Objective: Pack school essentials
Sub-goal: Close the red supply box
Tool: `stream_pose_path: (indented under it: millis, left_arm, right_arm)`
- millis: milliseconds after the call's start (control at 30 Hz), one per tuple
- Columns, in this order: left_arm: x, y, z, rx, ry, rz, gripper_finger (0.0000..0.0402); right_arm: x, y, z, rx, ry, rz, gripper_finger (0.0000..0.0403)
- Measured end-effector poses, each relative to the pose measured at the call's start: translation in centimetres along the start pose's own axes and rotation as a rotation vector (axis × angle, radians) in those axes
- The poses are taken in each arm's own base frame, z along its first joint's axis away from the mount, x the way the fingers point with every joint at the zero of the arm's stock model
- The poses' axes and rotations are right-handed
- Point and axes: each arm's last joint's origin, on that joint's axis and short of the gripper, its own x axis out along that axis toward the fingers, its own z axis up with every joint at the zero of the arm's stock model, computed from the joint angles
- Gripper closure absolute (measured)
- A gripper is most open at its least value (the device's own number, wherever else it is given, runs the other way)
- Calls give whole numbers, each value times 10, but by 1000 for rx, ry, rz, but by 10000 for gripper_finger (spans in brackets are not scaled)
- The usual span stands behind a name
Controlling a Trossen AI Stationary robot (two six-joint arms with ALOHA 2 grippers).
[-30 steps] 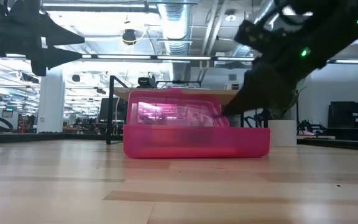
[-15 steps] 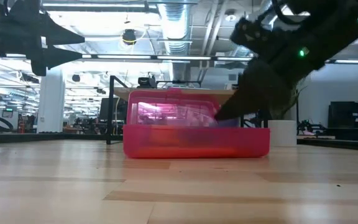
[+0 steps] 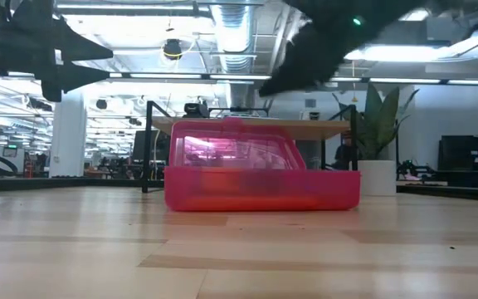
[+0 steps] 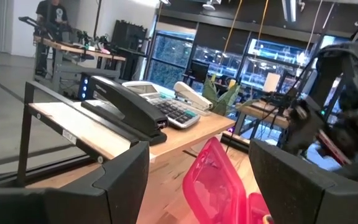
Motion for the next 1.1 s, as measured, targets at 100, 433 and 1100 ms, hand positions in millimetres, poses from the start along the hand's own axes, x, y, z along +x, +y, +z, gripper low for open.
stream_pose_path:
  millis: [100,433,1100]
  left_arm:
    - [0,0,0,0,0,1,139]
    - [0,0,0,5,-1,-2,139]
    - [0,0,0,21,0,-3,139]
  right_arm:
    - [8,-22,17,-62,-24,-4,118]
    - [66,-60,30,-127,0,29,117]
    - [113,-86,6,-97,143,35,132]
